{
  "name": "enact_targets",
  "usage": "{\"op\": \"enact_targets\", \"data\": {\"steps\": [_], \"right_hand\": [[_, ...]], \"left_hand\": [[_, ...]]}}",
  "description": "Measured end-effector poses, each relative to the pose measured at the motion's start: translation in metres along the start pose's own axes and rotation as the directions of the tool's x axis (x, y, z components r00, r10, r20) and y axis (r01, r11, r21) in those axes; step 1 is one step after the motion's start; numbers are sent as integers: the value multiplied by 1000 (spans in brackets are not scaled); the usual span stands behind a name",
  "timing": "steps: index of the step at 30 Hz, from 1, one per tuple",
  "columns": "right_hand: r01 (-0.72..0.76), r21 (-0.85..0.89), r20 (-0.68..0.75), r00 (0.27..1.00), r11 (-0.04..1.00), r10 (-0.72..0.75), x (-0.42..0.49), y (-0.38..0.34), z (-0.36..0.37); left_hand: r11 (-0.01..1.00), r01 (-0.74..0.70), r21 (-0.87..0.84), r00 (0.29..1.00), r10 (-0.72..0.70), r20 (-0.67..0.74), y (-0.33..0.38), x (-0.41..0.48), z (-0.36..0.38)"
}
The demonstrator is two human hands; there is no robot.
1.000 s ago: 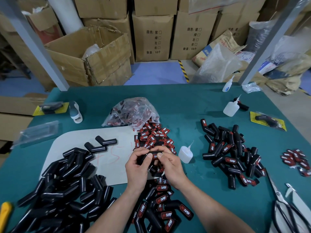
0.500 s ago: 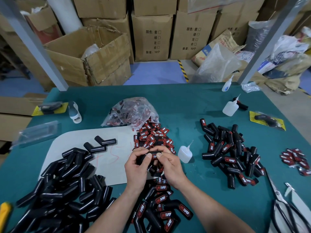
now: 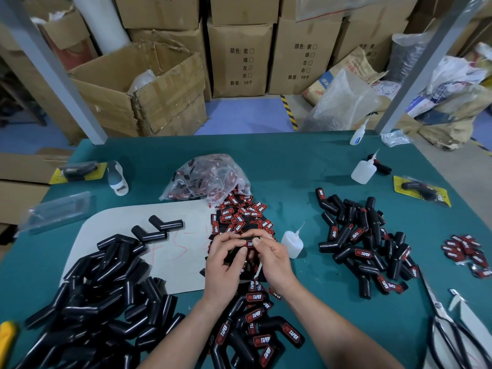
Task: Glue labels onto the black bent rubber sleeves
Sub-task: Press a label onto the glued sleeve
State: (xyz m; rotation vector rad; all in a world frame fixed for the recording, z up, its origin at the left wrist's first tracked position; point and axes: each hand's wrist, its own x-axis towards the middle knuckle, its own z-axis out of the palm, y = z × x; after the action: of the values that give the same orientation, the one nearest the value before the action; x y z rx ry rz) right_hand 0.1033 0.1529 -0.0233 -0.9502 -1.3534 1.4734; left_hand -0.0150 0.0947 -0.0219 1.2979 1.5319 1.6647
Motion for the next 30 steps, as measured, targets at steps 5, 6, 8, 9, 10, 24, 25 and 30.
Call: {"op": "enact_targets", "data": {"steps": [5, 6, 8, 9, 10, 24, 25, 30], "right_hand": [[-63, 199, 59, 997, 978, 53, 0, 5, -3], [-66, 210, 66, 996, 976, 53, 0, 5, -4], [-47, 174, 57, 998, 984, 38, 0, 6, -4], [-33, 128, 45, 999, 991, 28, 0, 7, -4], [-20, 73, 30, 999, 997, 18, 0, 7, -3], [19, 6, -17, 1000, 1000, -19, -1, -3, -1], [31, 5, -19, 999, 999, -31, -2, -5, -1], [43, -19, -36, 998, 999, -44, -2, -6, 0]], "left_hand": [[1000, 11, 6, 1000, -11, -11, 0, 1, 0], [1000, 10, 9, 1000, -10, -11, 0, 1, 0], [1000, -1, 24, 1000, 1, -4, -1, 0, 0], [1000, -5, 30, 1000, 5, -1, -2, 0, 0], [999, -7, 35, 1000, 7, 3, -2, 0, 0], [998, 11, 64, 1000, -12, 16, -2, 0, 2], [997, -1, 71, 1000, 0, 20, -3, 0, 2], [997, -10, 79, 1000, 8, 14, -3, -2, 2]]}}
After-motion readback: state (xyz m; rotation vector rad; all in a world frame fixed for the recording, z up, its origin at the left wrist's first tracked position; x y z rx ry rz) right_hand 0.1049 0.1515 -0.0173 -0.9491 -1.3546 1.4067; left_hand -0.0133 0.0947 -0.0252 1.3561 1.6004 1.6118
